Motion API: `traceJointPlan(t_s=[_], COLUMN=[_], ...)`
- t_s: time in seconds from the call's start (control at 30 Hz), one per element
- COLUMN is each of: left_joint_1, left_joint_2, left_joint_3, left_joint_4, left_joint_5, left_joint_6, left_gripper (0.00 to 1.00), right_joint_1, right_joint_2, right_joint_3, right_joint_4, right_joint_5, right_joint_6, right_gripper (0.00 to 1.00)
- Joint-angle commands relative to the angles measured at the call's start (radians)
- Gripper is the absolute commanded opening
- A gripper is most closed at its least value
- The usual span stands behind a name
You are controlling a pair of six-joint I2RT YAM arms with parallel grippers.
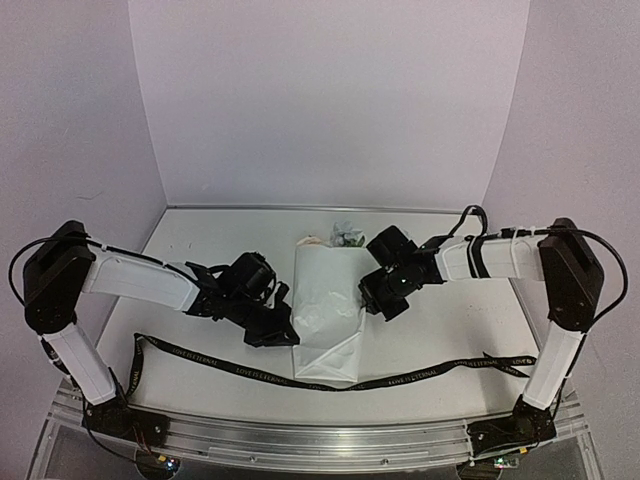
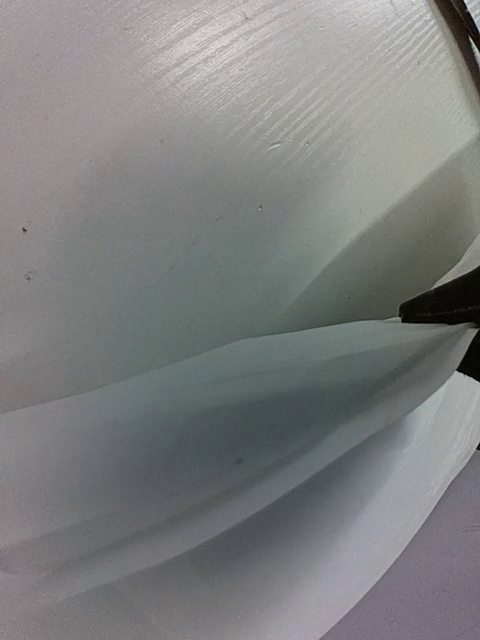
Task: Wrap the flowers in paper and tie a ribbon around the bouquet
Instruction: Place the folded bouquet on the ribbon.
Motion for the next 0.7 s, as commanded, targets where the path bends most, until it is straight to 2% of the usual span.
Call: traceJointPlan(t_s=[0.0, 0.57, 0.63, 0.67], left_joint_1=[-0.018, -0.117, -0.121, -0.121], left_joint_2=[-0.078, -0.149, -0.157, -0.162], left_joint_3=[-0.011, -0.143, -0.152, -0.156], left_joint_4=[-0.058, -0.018, -0.011, -0.011], left_joint_5=[0.019, -0.012, -0.022, -0.033], left_joint_6=[0.003, -0.112, -0.123, -0.126], left_gripper=[0.0, 0.0, 0.02, 0.06], right_joint_1=[0.038, 0.167, 0.169, 0.17], right_joint_2=[-0.061, -0.103, -0.11, -0.115], right_joint_3=[-0.005, -0.1, -0.107, -0.114], right_joint_4=[-0.036, -0.039, -0.04, -0.04], right_joint_5=[0.044, 0.122, 0.117, 0.118], right_joint_6=[0.006, -0.01, -0.026, -0.03], right_gripper=[0.0, 0.0, 0.05, 0.11])
